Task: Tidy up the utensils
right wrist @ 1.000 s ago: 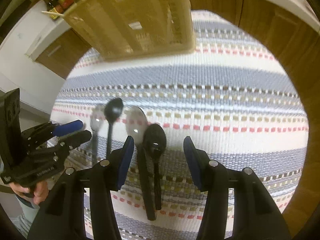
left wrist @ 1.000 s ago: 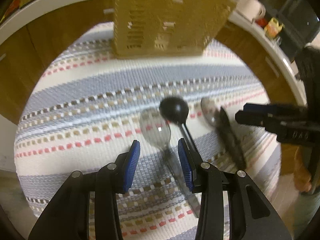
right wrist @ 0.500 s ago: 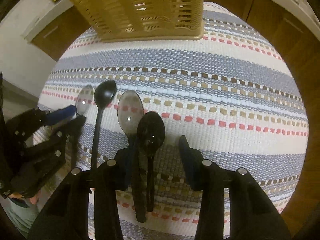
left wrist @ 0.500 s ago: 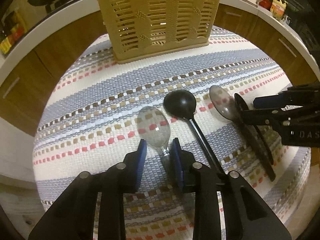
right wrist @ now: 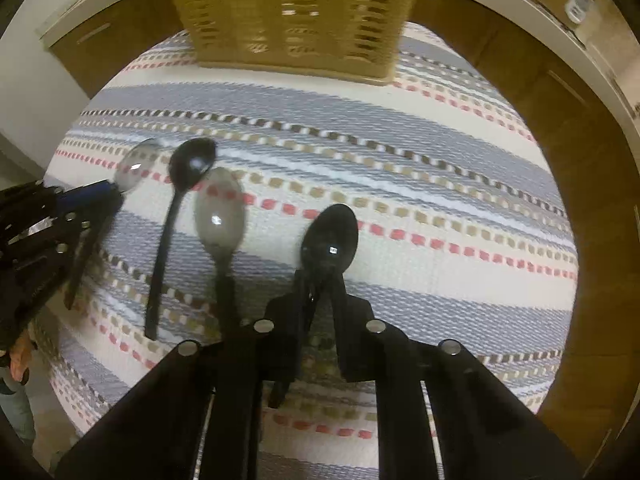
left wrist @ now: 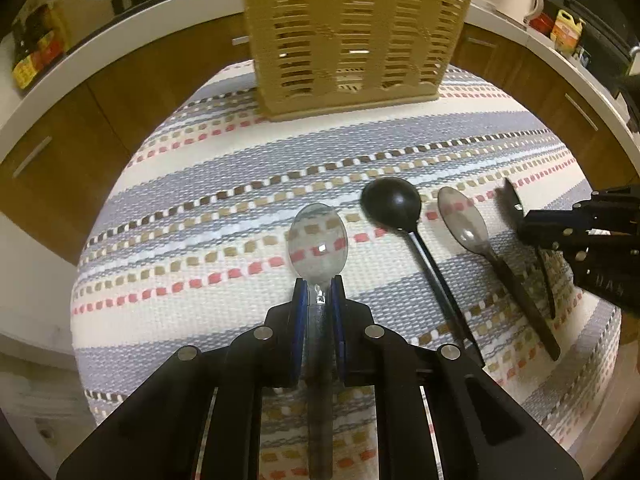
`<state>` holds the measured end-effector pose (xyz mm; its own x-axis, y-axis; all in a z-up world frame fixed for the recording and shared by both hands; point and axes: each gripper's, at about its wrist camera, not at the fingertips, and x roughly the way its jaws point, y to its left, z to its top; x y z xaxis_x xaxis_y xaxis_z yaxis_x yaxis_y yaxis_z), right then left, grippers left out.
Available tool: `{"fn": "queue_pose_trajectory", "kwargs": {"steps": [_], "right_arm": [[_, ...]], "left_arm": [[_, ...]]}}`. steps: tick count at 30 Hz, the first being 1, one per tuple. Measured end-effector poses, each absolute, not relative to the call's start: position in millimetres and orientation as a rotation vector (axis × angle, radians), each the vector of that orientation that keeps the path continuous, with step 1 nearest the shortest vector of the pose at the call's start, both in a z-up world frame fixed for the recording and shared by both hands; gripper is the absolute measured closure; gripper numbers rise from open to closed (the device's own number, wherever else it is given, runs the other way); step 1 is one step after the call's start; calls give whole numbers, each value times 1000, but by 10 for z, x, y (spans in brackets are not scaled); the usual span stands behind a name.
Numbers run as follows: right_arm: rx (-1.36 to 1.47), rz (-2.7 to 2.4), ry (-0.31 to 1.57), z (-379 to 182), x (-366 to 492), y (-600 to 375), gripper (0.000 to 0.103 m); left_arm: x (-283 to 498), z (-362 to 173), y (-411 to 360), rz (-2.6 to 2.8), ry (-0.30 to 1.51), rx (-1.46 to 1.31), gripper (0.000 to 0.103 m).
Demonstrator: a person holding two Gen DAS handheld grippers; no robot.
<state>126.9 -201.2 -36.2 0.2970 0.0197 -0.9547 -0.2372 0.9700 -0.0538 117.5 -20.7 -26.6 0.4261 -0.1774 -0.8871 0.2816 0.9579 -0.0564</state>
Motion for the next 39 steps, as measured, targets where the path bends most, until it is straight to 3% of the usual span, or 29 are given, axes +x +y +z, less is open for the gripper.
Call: {"fn": "queue_pose_trajectory", "kwargs": {"steps": [7,10,12,14,16,21,28,34,36,39], "right_arm": [[-221,167,1284,-375,1296,-2111,92],[-187,182,1307,-351,1300,-2196,91],[-146,192,1320,-331,1317,-2277,84],[-98,201,1322,-305,1335,-2406,65],[-65,203,1317,-263,1408,-2470,56],[-5,198,1352,-272,1689,-2501,56],[-119,153,1376,-384,1763,-2282,57],[-178,133,1374,-354,1719,-2128,77],[-191,137,1366,-361,1722,-2091,77],[-198,144,1350,-368,1696,-2050,77]], "left_arm": [[1221,-287,-126,-306,1125,63,91],[1265,-264,-72,-346,1148,31,77],[1337,-233,-24,-349,1154,24,66],[1421,-245,-38,-373,1177,25,64],[1522,-282,-62,-383,1207,27,64],[1618,-284,-237,-401,1243,121,54],[1666,-282,-469,-378,1274,260,55],[1728,-260,-568,-374,1278,272,66],[1725,-249,-584,-369,1272,263,72],[1688,-272,-674,-353,1257,257,73]]}}
